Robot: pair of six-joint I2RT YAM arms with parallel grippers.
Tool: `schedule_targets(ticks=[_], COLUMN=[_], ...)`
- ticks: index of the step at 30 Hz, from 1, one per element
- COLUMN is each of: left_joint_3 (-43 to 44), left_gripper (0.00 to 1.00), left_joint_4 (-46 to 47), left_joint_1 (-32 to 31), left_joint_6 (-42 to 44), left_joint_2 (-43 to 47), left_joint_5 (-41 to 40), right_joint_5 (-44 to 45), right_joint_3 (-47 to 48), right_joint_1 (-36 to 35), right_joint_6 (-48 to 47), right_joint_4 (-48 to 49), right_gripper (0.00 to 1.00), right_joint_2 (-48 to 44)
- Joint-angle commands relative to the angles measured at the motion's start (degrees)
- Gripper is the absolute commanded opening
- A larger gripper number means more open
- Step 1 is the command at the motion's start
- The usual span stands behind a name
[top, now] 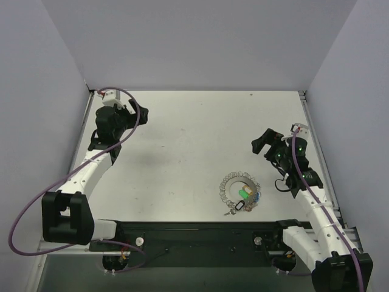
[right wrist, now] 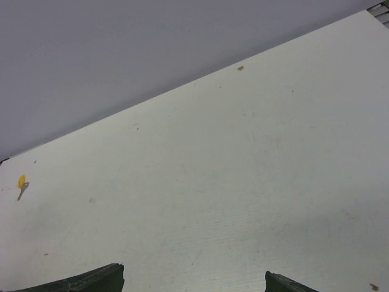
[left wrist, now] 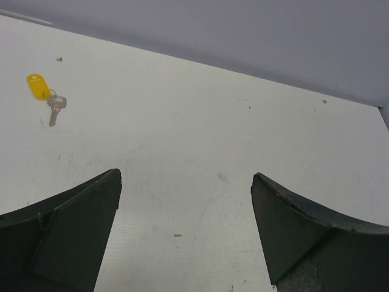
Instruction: Put the keys on the keyring
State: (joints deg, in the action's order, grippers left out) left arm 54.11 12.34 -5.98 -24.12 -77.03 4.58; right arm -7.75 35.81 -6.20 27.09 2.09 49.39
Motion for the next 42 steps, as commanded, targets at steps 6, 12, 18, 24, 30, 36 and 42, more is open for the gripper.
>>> schedule_targets(ticks=[6,12,18,24,30,36,42], left_joint_3=[-4.1,-18.0,-17.8,-2.4,14.0,30.2,45.9], left_gripper=[0.98,0.97,0.97,0.97,0.97,0.98,0.97], left_joint_4=[3.5,24.2,27.3,0.3,-18.1,-28.9,-34.8], left_joint_1=[0.6,10.2,12.1,6.6,-0.7,-3.2,-3.3], left_joint_6=[-4.5,-15.5,-12.8,-5.0,0.5,2.0,3.5], left_joint_2=[4.9,8.1,7.3,-0.9,-12.6,-26.7,-38.8], left_joint_5=[-0.5,20.6,18.6,4.7,-6.2,-14.6,-22.2], right_joint_5=[1.6,2.2,3.1,5.5,6.7,6.4,6.4], right_joint_3=[2.4,2.2,0.5,0.0,1.0,3.6,3.7], right_joint_1=[-2.0,-5.7,-8.6,-11.1,-11.8,-11.8,-11.8], right_joint_6=[-0.9,-1.3,-1.1,-0.6,-1.7,-2.6,-2.9], right_joint_4=[-3.7,-9.3,-11.4,-11.1,-10.1,-9.4,-8.2], right_gripper=[1.00,1.00,1.00,1.00,1.00,1.00,1.00], right_joint_2=[-2.2,-2.0,-1.5,0.3,1.4,3.2,4.8])
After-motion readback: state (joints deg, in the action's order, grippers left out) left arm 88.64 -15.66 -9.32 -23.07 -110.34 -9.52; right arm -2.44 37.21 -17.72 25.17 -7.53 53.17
